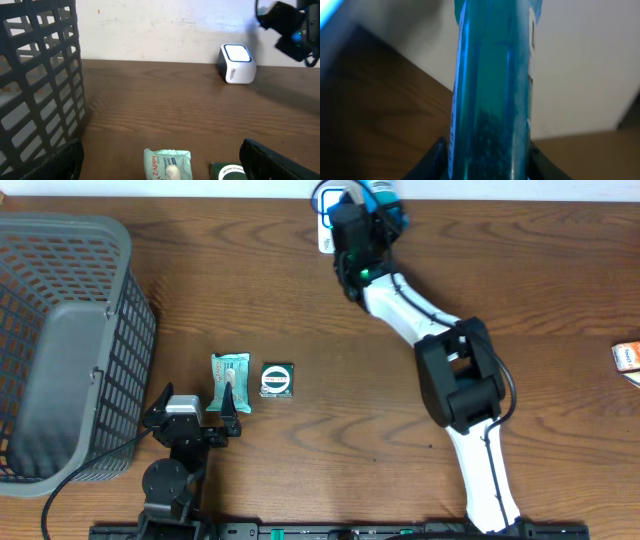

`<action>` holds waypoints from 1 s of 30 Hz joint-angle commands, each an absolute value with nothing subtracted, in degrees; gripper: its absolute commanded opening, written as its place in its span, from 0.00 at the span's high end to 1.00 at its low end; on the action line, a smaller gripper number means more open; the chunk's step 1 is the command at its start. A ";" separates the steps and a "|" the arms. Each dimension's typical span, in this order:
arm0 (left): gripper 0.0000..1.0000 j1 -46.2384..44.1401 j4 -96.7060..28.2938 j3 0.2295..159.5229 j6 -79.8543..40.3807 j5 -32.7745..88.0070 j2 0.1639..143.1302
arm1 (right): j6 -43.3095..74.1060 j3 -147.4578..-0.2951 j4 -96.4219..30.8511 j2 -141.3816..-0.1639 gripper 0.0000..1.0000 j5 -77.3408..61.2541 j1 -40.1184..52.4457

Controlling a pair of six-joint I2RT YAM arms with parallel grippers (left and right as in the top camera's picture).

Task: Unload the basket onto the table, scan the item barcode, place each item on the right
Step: 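Carry the mouthwash bottle to the white scanner and hold it, then move the mouthwash bottle to the right edge and release it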

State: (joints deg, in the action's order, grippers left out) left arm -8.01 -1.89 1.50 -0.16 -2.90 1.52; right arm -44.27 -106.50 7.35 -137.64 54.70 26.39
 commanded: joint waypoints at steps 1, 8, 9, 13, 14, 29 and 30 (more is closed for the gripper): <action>0.02 -7.79 -3.84 0.25 -0.01 -3.40 1.41 | -44.16 -109.30 8.32 -137.03 0.76 66.72 21.26; 0.02 -7.79 -3.84 0.25 -0.01 -3.42 1.41 | -34.85 -109.30 -3.68 -137.03 0.77 72.07 11.62; 0.02 -7.79 -3.84 0.25 -0.01 -3.40 1.41 | -32.40 -109.30 -6.63 -137.03 0.77 72.05 10.35; 0.02 -7.79 -3.84 0.25 -0.01 -3.40 1.41 | -21.82 -109.30 -18.09 -137.03 0.78 71.13 5.02; 0.02 -7.79 -3.84 0.25 -0.01 -3.40 1.41 | -19.62 -109.30 -20.82 -137.03 0.78 70.30 3.70; 0.02 -7.79 -3.84 0.25 -0.01 -3.40 1.41 | -2.07 -109.27 -44.88 -137.03 0.79 46.57 -16.64; 0.02 -7.79 -3.84 0.25 -0.03 -3.40 1.41 | 0.27 -109.27 -45.60 -137.03 0.79 46.52 -18.15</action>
State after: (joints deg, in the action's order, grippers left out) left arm -8.01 -1.89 1.50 -0.16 -2.90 1.52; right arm -7.25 -107.87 -44.97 -137.64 48.21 -15.49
